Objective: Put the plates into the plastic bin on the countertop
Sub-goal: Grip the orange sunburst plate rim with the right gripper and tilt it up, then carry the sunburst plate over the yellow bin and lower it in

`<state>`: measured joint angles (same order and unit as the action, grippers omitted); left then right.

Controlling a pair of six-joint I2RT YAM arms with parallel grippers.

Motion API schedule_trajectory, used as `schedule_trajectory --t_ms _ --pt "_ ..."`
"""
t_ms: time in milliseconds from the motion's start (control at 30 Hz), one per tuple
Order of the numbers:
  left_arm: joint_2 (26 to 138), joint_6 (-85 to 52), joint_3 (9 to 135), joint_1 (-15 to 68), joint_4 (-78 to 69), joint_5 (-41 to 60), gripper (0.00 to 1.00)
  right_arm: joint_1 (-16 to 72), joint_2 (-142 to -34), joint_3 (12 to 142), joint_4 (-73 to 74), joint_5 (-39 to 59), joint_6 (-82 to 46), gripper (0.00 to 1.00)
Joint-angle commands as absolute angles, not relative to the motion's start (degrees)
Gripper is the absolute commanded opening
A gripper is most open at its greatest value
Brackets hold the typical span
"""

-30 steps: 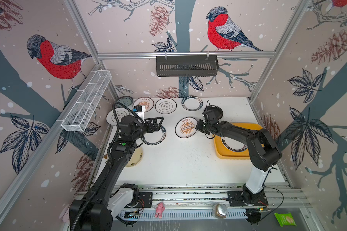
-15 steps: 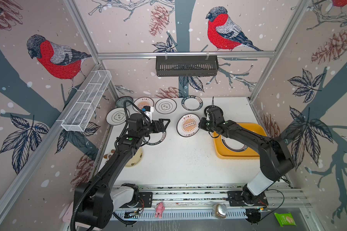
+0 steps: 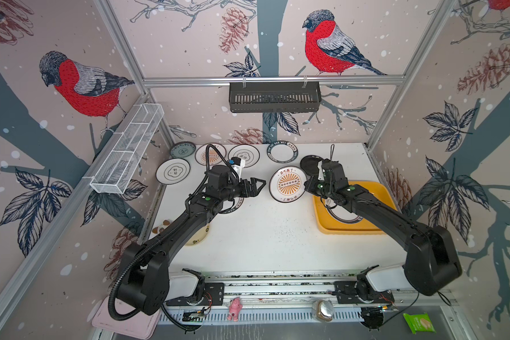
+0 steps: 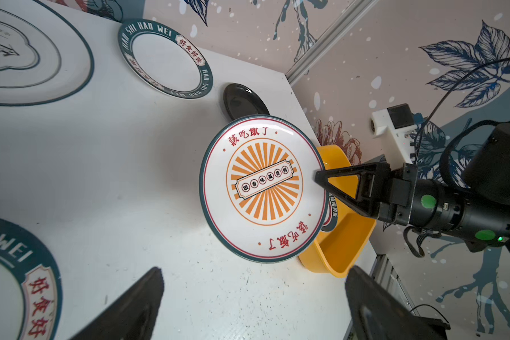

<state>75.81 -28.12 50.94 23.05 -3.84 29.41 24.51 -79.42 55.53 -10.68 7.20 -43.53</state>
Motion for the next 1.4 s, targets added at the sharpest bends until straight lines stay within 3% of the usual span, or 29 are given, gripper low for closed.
schedule_trajectory --t_ms 0,200,667,1000,1367 --pt "78.1 -26.4 53.0 25.8 -7.3 28.7 0.97 22.6 -76.0 53.4 -10.1 8.5 -43.5 0.01" --pt "85.4 -21.9 60.7 32.1 -4.9 27.7 0.96 17.3 -68.6 50.2 -14.7 7.8 -41.8 0.01" --pt "98.5 -19.8 73.0 38.1 -3.0 32.0 0.96 3.7 -53.1 40.9 -18.8 8.9 -41.3 0.02" --pt "99.9 -20.1 73.1 38.9 -4.4 33.1 0.96 -10.2 -50.5 40.4 -25.0 12.9 -37.2 0.02" --pt "100.5 -19.5 73.6 38.9 -3.7 33.4 0.96 -17.4 -52.1 37.1 -25.3 15.5 -33.9 0.02"
